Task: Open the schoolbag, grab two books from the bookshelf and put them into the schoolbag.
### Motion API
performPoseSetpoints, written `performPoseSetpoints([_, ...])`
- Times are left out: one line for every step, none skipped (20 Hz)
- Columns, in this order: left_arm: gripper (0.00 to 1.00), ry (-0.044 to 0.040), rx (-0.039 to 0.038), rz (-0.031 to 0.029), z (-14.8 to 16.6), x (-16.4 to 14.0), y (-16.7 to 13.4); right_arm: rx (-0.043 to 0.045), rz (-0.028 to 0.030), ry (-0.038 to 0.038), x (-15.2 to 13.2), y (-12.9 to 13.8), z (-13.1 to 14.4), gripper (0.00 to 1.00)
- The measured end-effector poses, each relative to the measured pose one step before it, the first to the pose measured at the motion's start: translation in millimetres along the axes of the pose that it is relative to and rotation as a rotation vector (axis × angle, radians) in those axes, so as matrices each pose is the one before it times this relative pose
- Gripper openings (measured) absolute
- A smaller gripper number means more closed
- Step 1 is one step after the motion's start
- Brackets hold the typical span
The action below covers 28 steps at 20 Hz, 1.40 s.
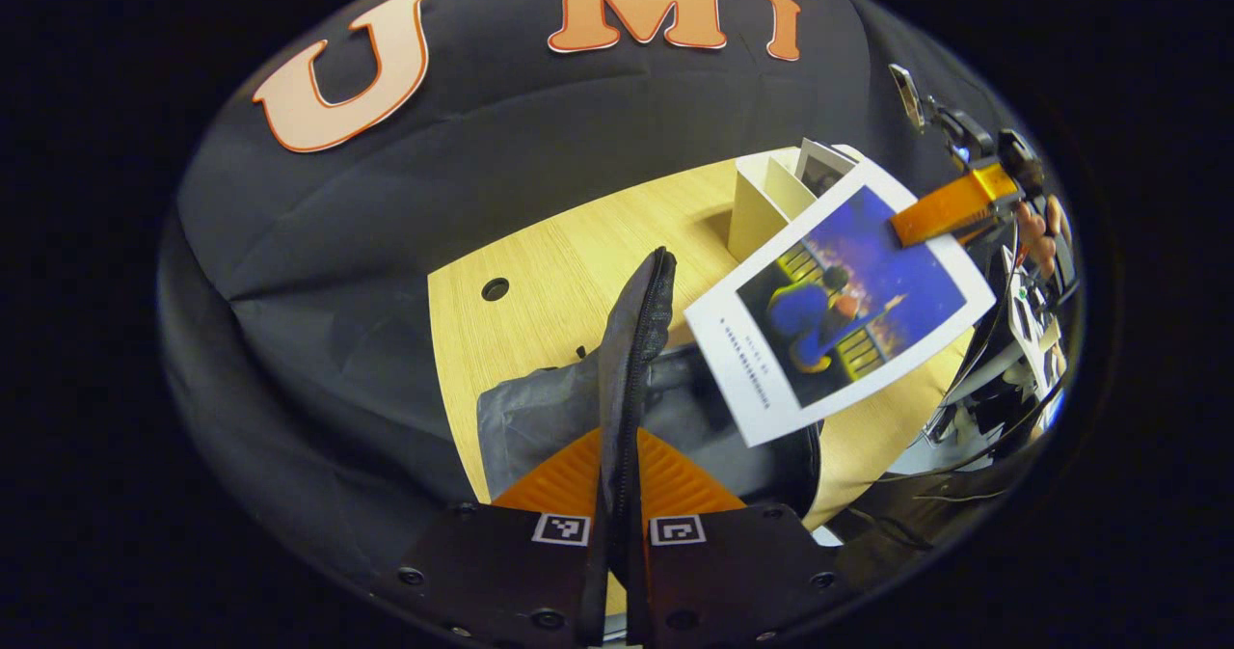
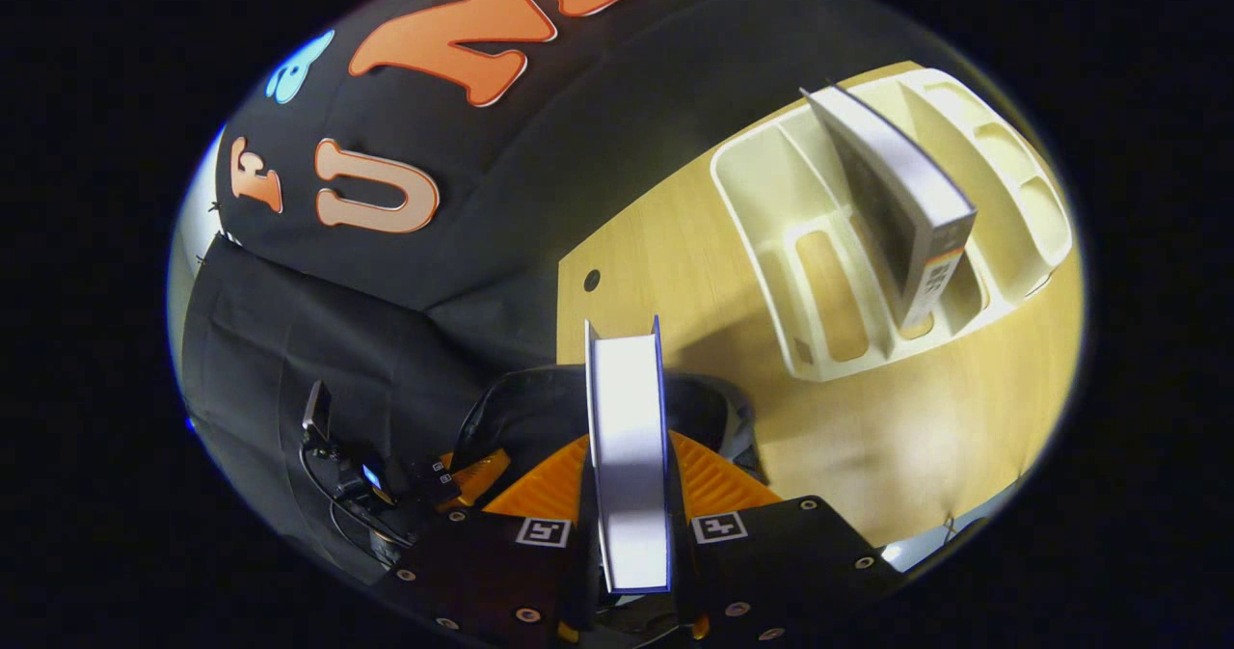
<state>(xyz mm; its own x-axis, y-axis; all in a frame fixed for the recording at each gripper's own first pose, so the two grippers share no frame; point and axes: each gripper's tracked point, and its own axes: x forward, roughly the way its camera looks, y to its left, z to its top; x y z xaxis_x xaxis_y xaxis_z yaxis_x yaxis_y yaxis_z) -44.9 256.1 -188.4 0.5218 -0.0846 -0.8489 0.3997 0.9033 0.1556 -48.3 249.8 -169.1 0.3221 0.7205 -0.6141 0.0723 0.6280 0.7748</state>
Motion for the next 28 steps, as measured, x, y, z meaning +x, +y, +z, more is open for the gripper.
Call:
performPoseSetpoints([0.08,-0.00466,-0.00767,-0.00353,1.84,-0.97,-1.93,0.01226,0.01706,0.00705,9.74,2.33,-7.01,0.31])
performPoseSetpoints([0.08,-0.00527,-0.00356,-0.00247,-0.31,-1.6,-1.39,0.01481,0.01493,0.0073,9.6,1.63,-8.02,0.31])
performPoseSetpoints([0.08,-0.00156,0.00009,-0.00108,1.45,-0.45,-1.03,0.01287,0.01431,0.00658,9.55,0.66,-6.51,0.31])
performPoseSetpoints([0.08,-0.00423,-0.00069,-0.0015,1.42,1.63,-1.85,0.01754,0.00719,0.01267,7.88,-1.93,-8.39,0.31])
performPoseSetpoints([0.08,-0.00016,0.00209,-0.00707,2.56,1.31,-2.69,0.01618,0.00606,0.00877,9.11,-1.89,-7.11,0.31])
performPoseSetpoints([0.08,-0.00372,-0.00092,-0.00179,-0.83,-1.22,-0.89,0.01549,0.01085,0.00355,8.49,-0.73,-7.24,0.31])
performPoseSetpoints([0.08,0.00019,-0.0009,-0.00466,0.45,-0.73,-2.66,0.01606,0.01438,0.00195,8.75,1.23,-6.21,0.31])
performPoseSetpoints([0.08,-0.00297,0.00108,-0.00195,-0.28,0.94,0.07,0.01624,0.01734,0.00228,8.39,0.33,-4.76,0.31])
performPoseSetpoints([0.08,-0.00028,0.00185,-0.00289,-0.65,-0.67,-0.51,0.01497,0.02265,-0.01037,9.88,1.74,-2.37,0.31])
performPoseSetpoints([0.08,-0.00345,0.00399,-0.00122,0.44,0.45,-1.15,0.00536,0.00887,-0.00507,9.08,-1.36,-4.23,0.31])
performPoseSetpoints([0.08,-0.00016,0.00378,-0.00304,0.26,-1.29,-1.57,0.00941,0.00762,-0.01045,9.59,-4.05,-1.94,0.31])
performPoseSetpoints([0.08,-0.00074,0.00331,-0.00072,-0.49,-1.06,0.31,0.01466,0.0125,-0.00214,8.07,-2.4,-3.22,0.31])
performPoseSetpoints([0.08,-0.00127,0.00371,-0.00217,0.36,-0.13,-0.35,0.00859,0.01592,-0.00731,9.13,-0.08,-2.62,0.31])
performPoseSetpoints([0.08,-0.00282,0.00198,-0.00244,0.42,-1.17,-0.52,0.00386,0.00762,-0.00569,8.45,-1.43,-4.59,0.31])
performPoseSetpoints([0.08,-0.0014,-0.00218,-0.00429,1.38,1.0,-1.71,0.00299,0.00588,-0.00311,6.69,-1.56,-2.35,0.31])
performPoseSetpoints([0.08,-0.00038,0.00204,-0.00362,-0.89,0.54,-1.86,0.00304,0.00436,0.00177,8.94,-0.52,-3.37,0.31])
performPoseSetpoints([0.08,0.00068,0.00173,-0.00179,0.41,-0.77,-1.21,0.00057,0.00089,0.00155,5.36,0.37,-2.1,0.31])
performPoseSetpoints([0.08,-0.00037,0.00344,-0.00244,-1.49,0.13,-1.79,-0.00436,-0.00411,0.00045,6.14,-0.96,-1.91,0.31])
performPoseSetpoints([0.08,0.00134,0.00097,-0.00104,-0.42,0.73,-1.5,-0.00245,-0.00654,0.00158,5.7,0.52,-3.11,0.31])
performPoseSetpoints([0.09,0.00079,-0.00111,-0.00216,-2.28,-1.19,-0.88,0.00058,-0.00784,0.01293,5.16,0.32,-2.67,0.31])
performPoseSetpoints([0.09,0.00019,-0.00539,-0.00185,-0.52,0.92,-0.06,0.00763,-0.00914,0.01725,2.41,0.83,-2.37,0.42])
performPoseSetpoints([0.08,0.00068,-0.00714,-0.00384,-0.31,-1.09,-2.68,-0.00331,-0.01024,0.01543,0.41,1.06,-1.22,0.34])
performPoseSetpoints([0.08,0.00049,-0.00857,-0.00175,-0.55,1.2,-0.39,-0.01376,-0.0368,0.00468,-2.52,-4.26,-0.73,0.36])
performPoseSetpoints([0.08,0.00195,-0.00821,-0.00213,-2.74,1.5,2.11,-0.01802,-0.03429,-0.00184,-3.23,-5.45,2.83,0.4])
performPoseSetpoints([0.08,-0.00074,-0.01008,0.00142,-0.59,0.47,0.7,-0.01397,-0.03325,0.00275,-6.0,-6.26,2.81,0.37])
performPoseSetpoints([0.08,0.00094,-0.0088,-0.00034,-0.53,0.24,-1.2,-0.01729,-0.034,0.01008,-6.71,-6.99,1.3,0.61])
performPoseSetpoints([0.08,-0.00281,-0.01079,0.00375,1.99,0.59,-1.54,-0.01678,-0.02716,0.00971,-6.38,-6.14,0.37,0.84])
performPoseSetpoints([0.08,-0.00065,-0.00922,0.00044,0.12,0.28,-3.2,-0.01203,-0.00882,0.00712,-6.38,-2.92,1.55,0.9])
